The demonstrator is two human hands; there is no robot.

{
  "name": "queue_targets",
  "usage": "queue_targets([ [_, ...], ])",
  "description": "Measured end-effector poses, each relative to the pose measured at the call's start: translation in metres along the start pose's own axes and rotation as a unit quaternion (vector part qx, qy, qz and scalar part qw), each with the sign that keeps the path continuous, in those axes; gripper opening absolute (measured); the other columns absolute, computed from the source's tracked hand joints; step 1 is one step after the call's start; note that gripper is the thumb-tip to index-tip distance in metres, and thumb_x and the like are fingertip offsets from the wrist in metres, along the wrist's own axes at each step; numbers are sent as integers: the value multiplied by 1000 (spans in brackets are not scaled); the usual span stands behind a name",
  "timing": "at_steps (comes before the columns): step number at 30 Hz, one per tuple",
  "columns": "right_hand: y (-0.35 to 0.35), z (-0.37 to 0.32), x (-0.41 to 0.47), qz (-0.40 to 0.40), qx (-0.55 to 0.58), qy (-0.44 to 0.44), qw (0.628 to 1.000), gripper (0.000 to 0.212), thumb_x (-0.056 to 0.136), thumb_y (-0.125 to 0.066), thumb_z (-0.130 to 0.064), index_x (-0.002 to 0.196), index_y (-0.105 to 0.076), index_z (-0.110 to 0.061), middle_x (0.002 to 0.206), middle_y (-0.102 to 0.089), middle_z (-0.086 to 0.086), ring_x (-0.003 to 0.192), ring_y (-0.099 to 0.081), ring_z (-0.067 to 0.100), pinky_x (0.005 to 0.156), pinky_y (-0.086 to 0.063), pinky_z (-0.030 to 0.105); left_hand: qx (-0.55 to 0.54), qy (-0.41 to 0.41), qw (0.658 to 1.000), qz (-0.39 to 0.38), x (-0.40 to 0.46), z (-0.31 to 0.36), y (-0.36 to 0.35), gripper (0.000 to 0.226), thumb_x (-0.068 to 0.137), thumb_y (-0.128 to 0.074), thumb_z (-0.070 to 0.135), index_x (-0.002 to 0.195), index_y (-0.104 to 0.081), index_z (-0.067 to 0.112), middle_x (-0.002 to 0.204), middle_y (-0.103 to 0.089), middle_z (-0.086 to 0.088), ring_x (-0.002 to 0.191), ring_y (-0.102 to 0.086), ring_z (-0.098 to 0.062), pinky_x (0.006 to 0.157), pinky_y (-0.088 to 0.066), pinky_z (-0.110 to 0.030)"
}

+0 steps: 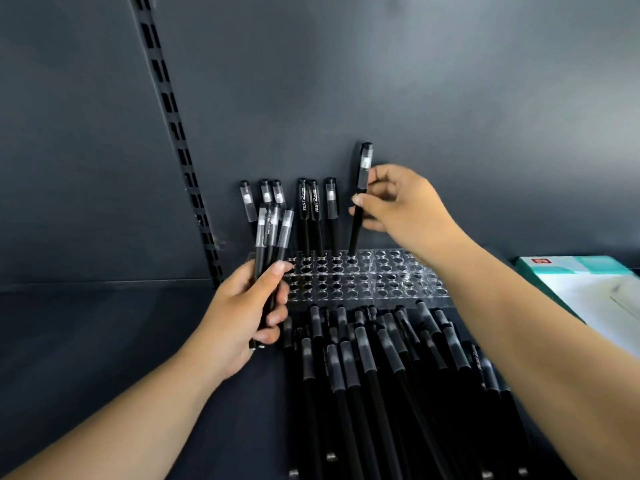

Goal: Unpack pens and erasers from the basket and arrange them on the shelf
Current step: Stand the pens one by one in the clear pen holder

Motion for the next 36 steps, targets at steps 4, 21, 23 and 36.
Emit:
queue_targets([
  [4, -7, 11, -1, -22, -58, -20, 998, 22, 84, -64, -9, 77, -51, -26, 76, -61, -5, 84, -64, 18, 80, -55, 32, -11, -19, 1000, -8, -1, 0, -2, 16, 89, -49, 24, 93, -60, 13, 50, -53, 3, 41, -43, -9, 33, -27, -17],
  [21, -2, -17, -13, -62, -394, -1, 917, 63, 86, -44, -57, 95, -64, 2, 92, -69, 19, 90, -63, 29, 86, -49, 38, -67, -47, 997, 9, -14, 22, -5, 22, 81, -52, 36, 93, -64, 22, 49, -49, 5, 35, -28, -4, 33, -21, -13],
  [23, 9, -42, -15, -29, -358, 29, 933, 57, 85, -47, -54, 88, -66, -1, 87, -70, 16, 88, -64, 26, 86, -49, 40, -70, -58, 996, -9, -20, 31, -14, 27, 75, -53, 39, 93, -64, 22, 49, -48, 5, 34, -27, -3, 33, -21, -12],
  [36, -38, -66, -55, -223, 3, -17, 975, 18, 78, -64, -21, 67, -62, -6, 61, -65, -3, 67, -65, 4, 80, -55, 26, -53, -76, 988, -121, -54, 51, -56, 20, 65, -54, 44, 70, -70, 33, 44, -41, 4, 32, -23, -3, 36, -16, -11],
])
Point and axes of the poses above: each hand's wrist, its own x-axis towards the middle knuckle, its own y-axis out of the back of the hand, z = x × y, the point moved 9 cm from there along x, towards the middle knuckle
